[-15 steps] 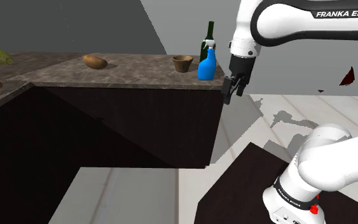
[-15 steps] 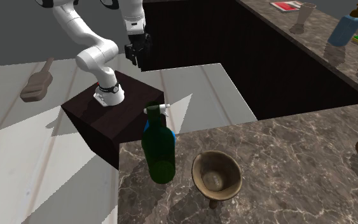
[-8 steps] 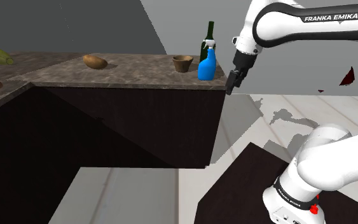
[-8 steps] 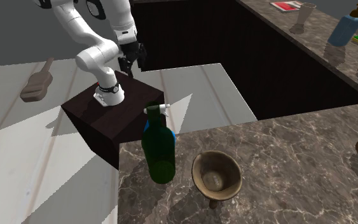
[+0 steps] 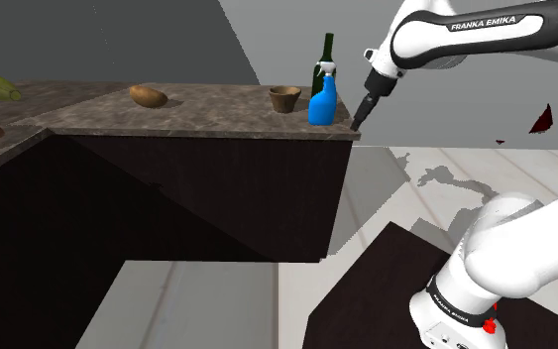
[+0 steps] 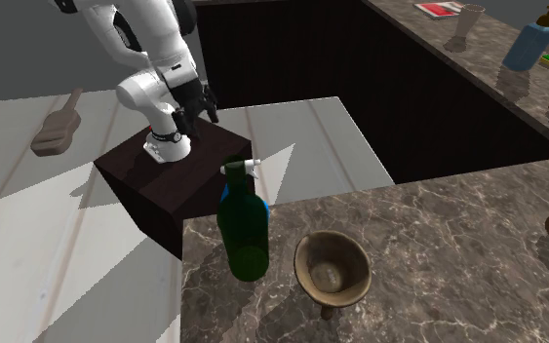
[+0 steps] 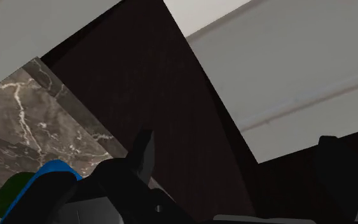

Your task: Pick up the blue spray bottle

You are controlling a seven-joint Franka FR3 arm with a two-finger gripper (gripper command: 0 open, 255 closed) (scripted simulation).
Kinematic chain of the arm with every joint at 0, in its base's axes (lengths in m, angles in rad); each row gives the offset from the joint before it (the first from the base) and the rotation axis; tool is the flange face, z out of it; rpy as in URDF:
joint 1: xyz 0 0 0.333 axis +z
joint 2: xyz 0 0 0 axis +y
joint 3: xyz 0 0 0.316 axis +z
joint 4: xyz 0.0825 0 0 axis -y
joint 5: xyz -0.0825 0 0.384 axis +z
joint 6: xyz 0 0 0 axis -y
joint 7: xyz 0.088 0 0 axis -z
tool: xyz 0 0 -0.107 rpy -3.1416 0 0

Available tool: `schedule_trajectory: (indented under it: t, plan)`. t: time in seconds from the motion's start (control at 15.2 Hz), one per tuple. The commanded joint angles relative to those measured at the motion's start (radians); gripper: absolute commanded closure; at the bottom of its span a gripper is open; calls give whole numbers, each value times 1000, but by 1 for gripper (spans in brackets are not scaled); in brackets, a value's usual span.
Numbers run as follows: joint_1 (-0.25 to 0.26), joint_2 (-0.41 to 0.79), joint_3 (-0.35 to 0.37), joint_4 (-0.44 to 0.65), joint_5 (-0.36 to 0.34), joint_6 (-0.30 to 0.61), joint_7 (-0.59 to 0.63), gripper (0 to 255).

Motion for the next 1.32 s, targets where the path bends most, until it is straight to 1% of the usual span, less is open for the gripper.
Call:
schedule_trajectory:
  t: [0.0,0.2,0.33,0.46,0.59,0.79,0.92,1.06,1.12,1.19,1.25]
  plan:
    - [16,36,-53,32,12,44,-87,0]
    - [55,111,-138,95,56,105,-220,0]
    - [88,165,-197,146,101,137,-315,0]
    - [127,223,-260,204,159,161,-415,0]
    - [167,287,-324,270,234,173,-521,0]
    - [226,398,-425,384,378,166,-694,0]
    - [253,487,-488,471,499,137,-817,0]
    - [252,591,-537,569,636,87,-938,0]
    - [236,646,-550,622,706,54,-994,0]
    - [216,689,-554,665,760,26,-1034,0]
    - [211,689,-547,653,764,36,-1041,0]
